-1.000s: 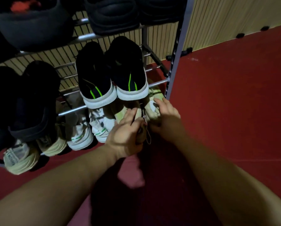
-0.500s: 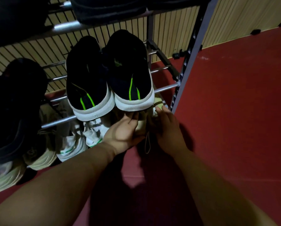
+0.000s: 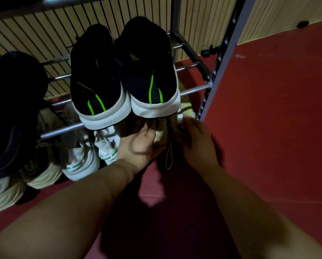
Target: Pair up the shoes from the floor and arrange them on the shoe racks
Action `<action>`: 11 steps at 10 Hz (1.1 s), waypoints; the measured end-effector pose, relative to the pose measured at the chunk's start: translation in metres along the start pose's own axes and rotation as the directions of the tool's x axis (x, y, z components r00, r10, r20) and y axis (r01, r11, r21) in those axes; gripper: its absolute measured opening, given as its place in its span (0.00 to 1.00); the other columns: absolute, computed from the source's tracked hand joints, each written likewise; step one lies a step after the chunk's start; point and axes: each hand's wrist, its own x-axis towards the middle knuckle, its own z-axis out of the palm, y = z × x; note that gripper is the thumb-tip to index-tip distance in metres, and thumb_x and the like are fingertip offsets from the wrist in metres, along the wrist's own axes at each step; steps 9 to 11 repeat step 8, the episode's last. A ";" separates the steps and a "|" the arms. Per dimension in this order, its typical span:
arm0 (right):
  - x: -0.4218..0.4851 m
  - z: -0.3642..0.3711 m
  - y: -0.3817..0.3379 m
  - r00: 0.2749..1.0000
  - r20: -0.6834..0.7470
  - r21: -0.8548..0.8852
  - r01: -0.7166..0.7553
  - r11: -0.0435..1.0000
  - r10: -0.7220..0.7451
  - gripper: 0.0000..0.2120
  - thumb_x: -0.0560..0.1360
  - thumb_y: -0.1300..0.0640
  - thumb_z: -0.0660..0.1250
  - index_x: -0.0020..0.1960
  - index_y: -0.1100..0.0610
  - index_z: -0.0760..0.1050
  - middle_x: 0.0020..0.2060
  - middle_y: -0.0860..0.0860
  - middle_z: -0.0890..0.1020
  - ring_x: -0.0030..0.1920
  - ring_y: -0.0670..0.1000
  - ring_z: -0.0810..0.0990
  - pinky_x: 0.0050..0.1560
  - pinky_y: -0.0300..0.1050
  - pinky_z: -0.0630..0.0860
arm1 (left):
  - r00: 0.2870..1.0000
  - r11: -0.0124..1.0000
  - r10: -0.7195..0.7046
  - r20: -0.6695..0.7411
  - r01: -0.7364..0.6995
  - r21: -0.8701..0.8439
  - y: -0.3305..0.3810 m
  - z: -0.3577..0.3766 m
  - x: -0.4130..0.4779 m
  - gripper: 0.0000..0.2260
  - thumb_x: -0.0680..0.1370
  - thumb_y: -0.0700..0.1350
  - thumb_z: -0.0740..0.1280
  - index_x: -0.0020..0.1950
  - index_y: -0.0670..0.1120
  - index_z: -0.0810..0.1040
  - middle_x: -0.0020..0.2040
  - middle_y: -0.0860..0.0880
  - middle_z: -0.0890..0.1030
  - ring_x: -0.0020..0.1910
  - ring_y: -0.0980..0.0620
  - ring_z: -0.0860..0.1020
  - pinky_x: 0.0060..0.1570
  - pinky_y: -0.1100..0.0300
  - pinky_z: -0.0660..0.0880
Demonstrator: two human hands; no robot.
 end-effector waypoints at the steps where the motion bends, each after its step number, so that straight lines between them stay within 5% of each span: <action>1: 0.003 0.006 -0.004 1.000 -0.010 0.005 -0.025 1.000 0.025 0.25 0.72 0.56 0.57 0.68 0.62 0.70 0.64 0.60 0.73 0.64 0.64 0.70 0.64 0.59 0.70 | 0.987 0.980 -0.076 0.139 0.099 -0.171 0.011 -0.003 0.007 0.23 0.83 0.42 0.56 0.77 0.44 0.53 0.76 0.47 0.58 0.67 0.54 0.63 0.38 0.84 0.61; 2: -0.003 0.013 -0.006 0.998 -0.039 0.036 -0.049 0.998 0.051 0.29 0.73 0.51 0.50 0.68 0.64 0.69 0.66 0.62 0.71 0.67 0.65 0.67 0.66 0.55 0.66 | 0.988 0.989 -0.141 0.064 0.144 -0.036 0.000 0.002 0.004 0.28 0.77 0.57 0.63 0.75 0.52 0.60 0.74 0.50 0.65 0.66 0.48 0.70 0.52 0.68 0.66; 4: -0.006 0.020 -0.011 0.996 -0.075 -0.110 -0.059 0.992 0.051 0.27 0.75 0.51 0.51 0.68 0.64 0.69 0.66 0.62 0.71 0.66 0.66 0.69 0.66 0.60 0.66 | 0.988 0.994 -0.109 0.107 0.107 0.021 -0.003 -0.005 -0.001 0.33 0.75 0.63 0.61 0.76 0.54 0.53 0.77 0.51 0.57 0.70 0.44 0.66 0.63 0.54 0.64; 6: -0.015 0.014 -0.034 0.975 0.001 -0.290 -0.211 0.934 0.221 0.38 0.70 0.39 0.39 0.76 0.53 0.57 0.76 0.57 0.54 0.76 0.63 0.48 0.70 0.62 0.53 | 0.974 0.928 -0.209 0.089 0.169 0.332 0.002 -0.005 -0.023 0.35 0.78 0.63 0.53 0.78 0.48 0.41 0.72 0.43 0.62 0.70 0.40 0.61 0.71 0.45 0.48; 8: -0.037 -0.013 -0.088 0.937 0.152 -0.343 -0.247 0.906 0.313 0.30 0.80 0.43 0.53 0.77 0.50 0.49 0.77 0.54 0.45 0.76 0.58 0.41 0.73 0.60 0.46 | 0.965 0.929 -0.226 0.131 0.174 0.326 -0.007 -0.042 -0.063 0.35 0.79 0.63 0.51 0.78 0.46 0.42 0.78 0.45 0.51 0.77 0.43 0.44 0.73 0.46 0.34; 11: -0.037 -0.013 -0.088 0.937 0.152 -0.343 -0.247 0.906 0.313 0.30 0.80 0.43 0.53 0.77 0.50 0.49 0.77 0.54 0.45 0.76 0.58 0.41 0.73 0.60 0.46 | 0.965 0.929 -0.226 0.131 0.174 0.326 -0.007 -0.042 -0.063 0.35 0.79 0.63 0.51 0.78 0.46 0.42 0.78 0.45 0.51 0.77 0.43 0.44 0.73 0.46 0.34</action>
